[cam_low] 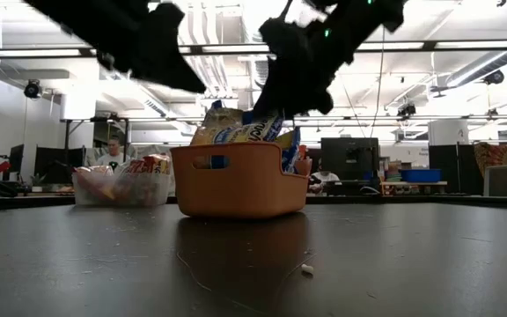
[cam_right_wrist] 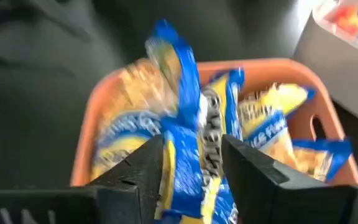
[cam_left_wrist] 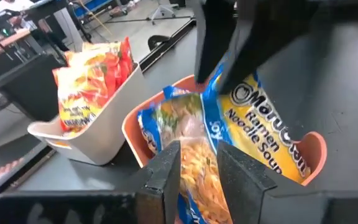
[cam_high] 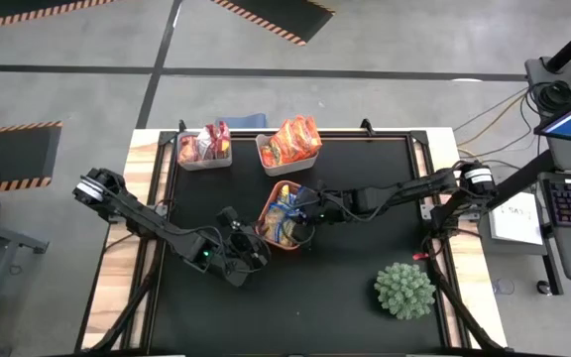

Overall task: Sort Maruchan noodles
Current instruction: Put the blue bag into the orange bin, then return to Home Position

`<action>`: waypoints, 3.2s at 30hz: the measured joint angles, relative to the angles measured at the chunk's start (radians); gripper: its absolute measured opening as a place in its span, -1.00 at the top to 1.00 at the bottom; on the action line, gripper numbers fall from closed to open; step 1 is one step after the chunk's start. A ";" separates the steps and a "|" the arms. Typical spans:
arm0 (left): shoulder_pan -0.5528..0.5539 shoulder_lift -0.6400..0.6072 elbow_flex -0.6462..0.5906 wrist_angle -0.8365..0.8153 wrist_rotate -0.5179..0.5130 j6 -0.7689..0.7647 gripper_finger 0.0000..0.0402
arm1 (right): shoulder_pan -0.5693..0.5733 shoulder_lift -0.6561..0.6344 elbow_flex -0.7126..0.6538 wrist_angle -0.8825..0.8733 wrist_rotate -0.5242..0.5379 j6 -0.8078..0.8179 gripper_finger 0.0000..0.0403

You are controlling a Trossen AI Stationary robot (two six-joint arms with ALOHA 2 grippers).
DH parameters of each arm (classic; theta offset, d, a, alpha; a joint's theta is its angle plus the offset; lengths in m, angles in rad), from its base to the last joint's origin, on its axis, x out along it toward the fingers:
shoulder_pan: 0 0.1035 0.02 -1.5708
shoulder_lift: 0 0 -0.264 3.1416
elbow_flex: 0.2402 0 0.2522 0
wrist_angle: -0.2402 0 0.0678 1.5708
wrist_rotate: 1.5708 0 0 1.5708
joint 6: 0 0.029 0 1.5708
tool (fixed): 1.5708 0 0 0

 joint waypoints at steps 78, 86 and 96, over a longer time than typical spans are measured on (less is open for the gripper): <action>0.002 -1.143 -0.875 0.626 0.129 0.432 0.78 | -0.072 -0.770 -0.845 0.655 -0.221 -0.455 0.65; 0.002 -1.142 -0.875 0.616 0.129 0.431 0.78 | -0.072 -0.976 -0.967 0.650 -0.238 -0.458 0.68; 0.002 -1.141 -0.875 0.613 0.108 0.428 0.78 | -0.072 -1.261 -1.099 0.609 -0.267 -0.504 0.69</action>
